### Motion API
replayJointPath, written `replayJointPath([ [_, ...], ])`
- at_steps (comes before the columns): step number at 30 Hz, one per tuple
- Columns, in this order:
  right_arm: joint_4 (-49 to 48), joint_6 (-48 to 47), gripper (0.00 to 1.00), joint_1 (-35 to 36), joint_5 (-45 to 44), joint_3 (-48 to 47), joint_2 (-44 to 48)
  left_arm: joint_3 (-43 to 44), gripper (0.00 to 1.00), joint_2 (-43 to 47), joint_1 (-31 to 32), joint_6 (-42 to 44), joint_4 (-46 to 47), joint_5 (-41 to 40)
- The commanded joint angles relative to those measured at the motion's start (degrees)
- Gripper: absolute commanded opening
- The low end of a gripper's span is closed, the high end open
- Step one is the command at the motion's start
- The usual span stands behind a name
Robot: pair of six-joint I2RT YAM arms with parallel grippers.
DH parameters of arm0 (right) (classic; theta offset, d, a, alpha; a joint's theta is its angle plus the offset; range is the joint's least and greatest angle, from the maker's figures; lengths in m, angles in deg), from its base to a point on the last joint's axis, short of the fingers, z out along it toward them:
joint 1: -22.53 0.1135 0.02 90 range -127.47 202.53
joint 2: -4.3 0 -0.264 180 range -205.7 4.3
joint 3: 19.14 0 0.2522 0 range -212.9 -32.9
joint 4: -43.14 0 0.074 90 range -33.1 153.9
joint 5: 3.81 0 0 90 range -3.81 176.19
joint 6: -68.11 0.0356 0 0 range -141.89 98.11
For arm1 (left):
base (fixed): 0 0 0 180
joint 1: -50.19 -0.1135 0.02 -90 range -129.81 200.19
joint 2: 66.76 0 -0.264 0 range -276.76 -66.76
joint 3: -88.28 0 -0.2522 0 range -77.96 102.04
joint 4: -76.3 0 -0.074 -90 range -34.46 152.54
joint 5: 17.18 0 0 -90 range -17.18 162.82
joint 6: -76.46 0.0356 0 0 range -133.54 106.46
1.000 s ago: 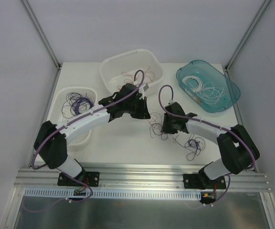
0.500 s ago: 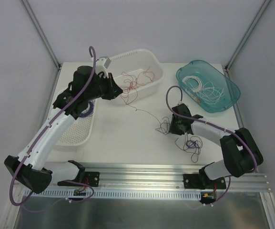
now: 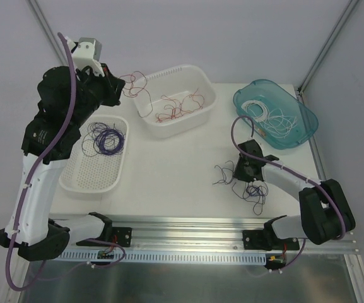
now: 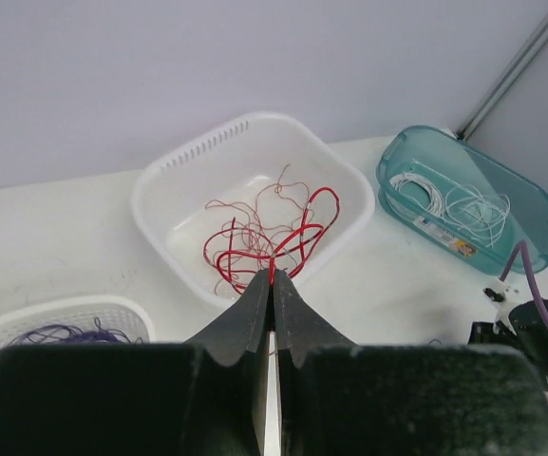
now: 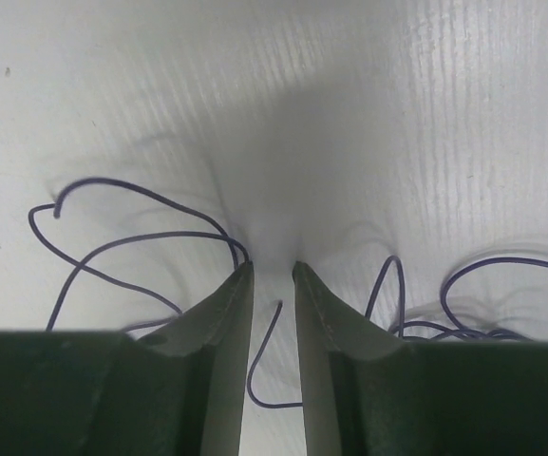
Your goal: Untangle the cables
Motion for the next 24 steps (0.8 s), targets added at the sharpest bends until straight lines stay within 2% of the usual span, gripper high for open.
replayJointPath([
  [1,3.4,-1.19,0.28,-0.59,-0.52,0.56,2.01,6.36,0.0,-2.47,-0.37,3.74,-0.84,-2.16],
  [4,4.7,-2.41,0.31,-0.5,0.1,-1.1,3.77,10.66,0.0,-5.98,-0.37,3.66,-0.93,-0.22],
  [6,6.03,-3.99,0.38,-0.42,0.01,-3.56,5.08,13.74,0.0,-9.06,-0.37,3.48,-0.84,0.57],
  [8,7.87,-5.75,0.48,-0.42,0.28,-5.23,6.14,15.77,0.0,-12.39,-0.37,3.31,-0.49,1.09],
  [13,10.95,-8.83,0.62,-0.5,1.59,-10.24,9.74,24.03,0.0,-20.83,-0.72,3.57,0.74,1.62],
  [18,12.36,-13.04,0.69,-0.5,3.88,-13.14,13.88,29.75,0.0,-31.56,-2.3,1.46,3.46,2.15],
  [23,13.06,-15.77,0.74,-0.42,4.58,-13.06,17.48,30.11,0.0,-39.91,-3.88,-0.2,8.82,3.28],
  [24,12.8,-16.21,0.76,-0.5,4.67,-12.71,18.35,30.11,0.08,-40.96,-4.24,-0.82,9.35,3.73],
])
